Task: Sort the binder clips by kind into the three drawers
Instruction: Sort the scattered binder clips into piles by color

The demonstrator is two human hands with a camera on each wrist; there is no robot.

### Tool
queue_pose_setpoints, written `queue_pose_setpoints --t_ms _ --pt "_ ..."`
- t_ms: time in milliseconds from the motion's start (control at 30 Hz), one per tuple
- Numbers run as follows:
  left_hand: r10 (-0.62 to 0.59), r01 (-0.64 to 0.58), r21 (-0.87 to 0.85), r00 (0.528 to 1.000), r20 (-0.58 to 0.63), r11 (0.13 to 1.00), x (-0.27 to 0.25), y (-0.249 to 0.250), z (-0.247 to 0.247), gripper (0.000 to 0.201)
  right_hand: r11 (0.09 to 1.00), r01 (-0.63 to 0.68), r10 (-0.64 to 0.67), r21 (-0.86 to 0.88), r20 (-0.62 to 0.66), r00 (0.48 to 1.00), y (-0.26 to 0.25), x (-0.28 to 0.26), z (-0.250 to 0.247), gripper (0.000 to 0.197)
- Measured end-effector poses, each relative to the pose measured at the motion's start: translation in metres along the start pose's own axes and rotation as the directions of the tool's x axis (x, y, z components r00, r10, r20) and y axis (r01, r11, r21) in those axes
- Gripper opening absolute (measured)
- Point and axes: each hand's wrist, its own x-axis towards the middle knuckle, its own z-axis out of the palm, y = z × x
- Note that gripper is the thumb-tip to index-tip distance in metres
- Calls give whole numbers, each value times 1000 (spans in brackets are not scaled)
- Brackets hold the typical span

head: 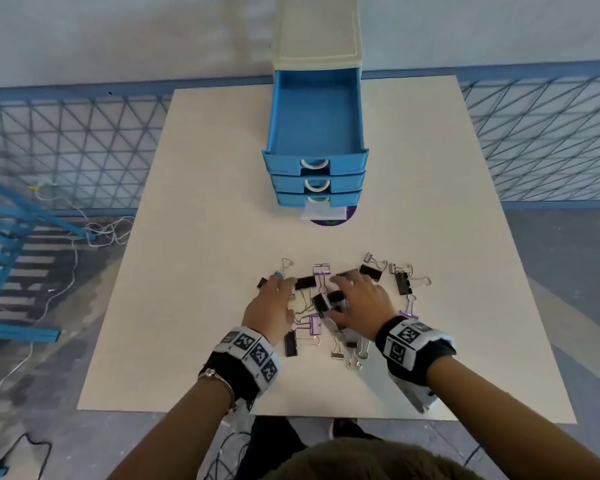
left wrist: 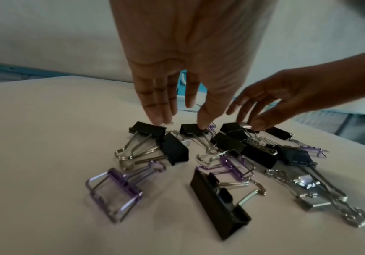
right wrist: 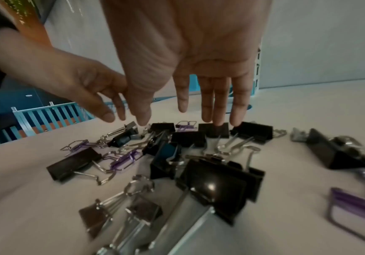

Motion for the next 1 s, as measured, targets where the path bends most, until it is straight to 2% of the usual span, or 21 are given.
queue_pose_setpoints --t_ms 267,433,600,700,867,1000 --pt "100 -115 191 991 89 975 39 3 10 62 986 -136 139 -98 30 990 -21 13 19 57" --pt "148 -179 308 982 120 934 53 2 17 61 984 -169 170 -59 15 985 -26 15 27 50" --pt "131 -148 238 988 84 960 64 3 15 44 964 -222 228 145 -25 973 -25 18 26 46" --pt "99 -110 194 993 67 975 68 3 15 35 947 -253 259 199 -8 966 -24 21 26 50" --pt "85 -91 135 995 51 987 70 2 11 28 920 -254 268 298 -7 963 -22 24 25 40" --pt "45 -49 -62 996 -71 997 56 -1 -5 24 907 -246 263 342 -5 965 -15 23 22 31"
